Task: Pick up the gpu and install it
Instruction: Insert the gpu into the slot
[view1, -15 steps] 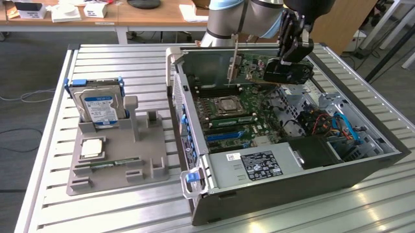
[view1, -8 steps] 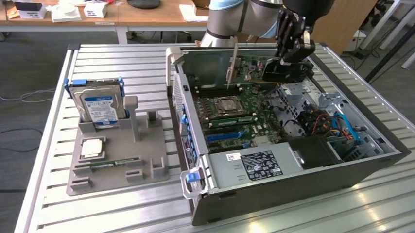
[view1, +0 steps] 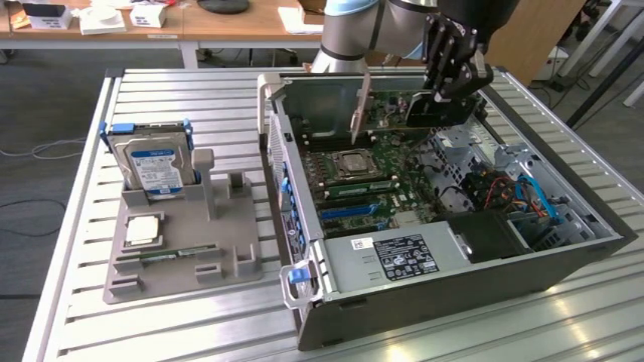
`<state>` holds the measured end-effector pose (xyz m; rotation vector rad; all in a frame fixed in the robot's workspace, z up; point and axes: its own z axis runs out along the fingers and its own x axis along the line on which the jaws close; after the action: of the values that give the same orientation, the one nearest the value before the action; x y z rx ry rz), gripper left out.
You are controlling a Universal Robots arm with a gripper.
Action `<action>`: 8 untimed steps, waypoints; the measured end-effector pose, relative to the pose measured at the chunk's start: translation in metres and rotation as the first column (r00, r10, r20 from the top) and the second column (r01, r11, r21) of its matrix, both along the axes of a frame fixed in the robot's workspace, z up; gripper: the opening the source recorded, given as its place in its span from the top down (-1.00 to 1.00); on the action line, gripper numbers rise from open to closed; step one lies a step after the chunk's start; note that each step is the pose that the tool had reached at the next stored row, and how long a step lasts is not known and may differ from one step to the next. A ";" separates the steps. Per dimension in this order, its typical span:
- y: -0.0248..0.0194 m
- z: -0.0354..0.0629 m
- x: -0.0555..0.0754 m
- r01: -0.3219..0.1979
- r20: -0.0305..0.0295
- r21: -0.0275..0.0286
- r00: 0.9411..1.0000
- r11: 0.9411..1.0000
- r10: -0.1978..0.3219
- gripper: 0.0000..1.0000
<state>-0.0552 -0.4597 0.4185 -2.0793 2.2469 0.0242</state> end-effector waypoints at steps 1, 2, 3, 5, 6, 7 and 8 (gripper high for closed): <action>0.0000 -0.0004 0.000 -0.015 0.000 0.002 1.000 1.000 0.015 0.46; 0.0000 -0.0007 0.000 -0.030 0.000 0.004 1.000 1.000 0.030 0.46; 0.0000 -0.0008 0.000 -0.042 0.000 0.006 0.999 0.999 0.042 0.46; 0.0000 -0.0010 0.000 -0.048 0.000 0.008 0.999 0.999 0.048 0.46; 0.0000 -0.0011 0.000 -0.048 -0.001 0.008 0.999 0.999 0.048 0.46; 0.0000 -0.0011 0.000 -0.048 -0.001 0.008 0.999 0.999 0.048 0.46; 0.0000 -0.0011 0.000 -0.048 -0.001 0.008 0.999 0.999 0.048 0.46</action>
<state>-0.0552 -0.4598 0.4174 -2.1289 2.1936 0.0367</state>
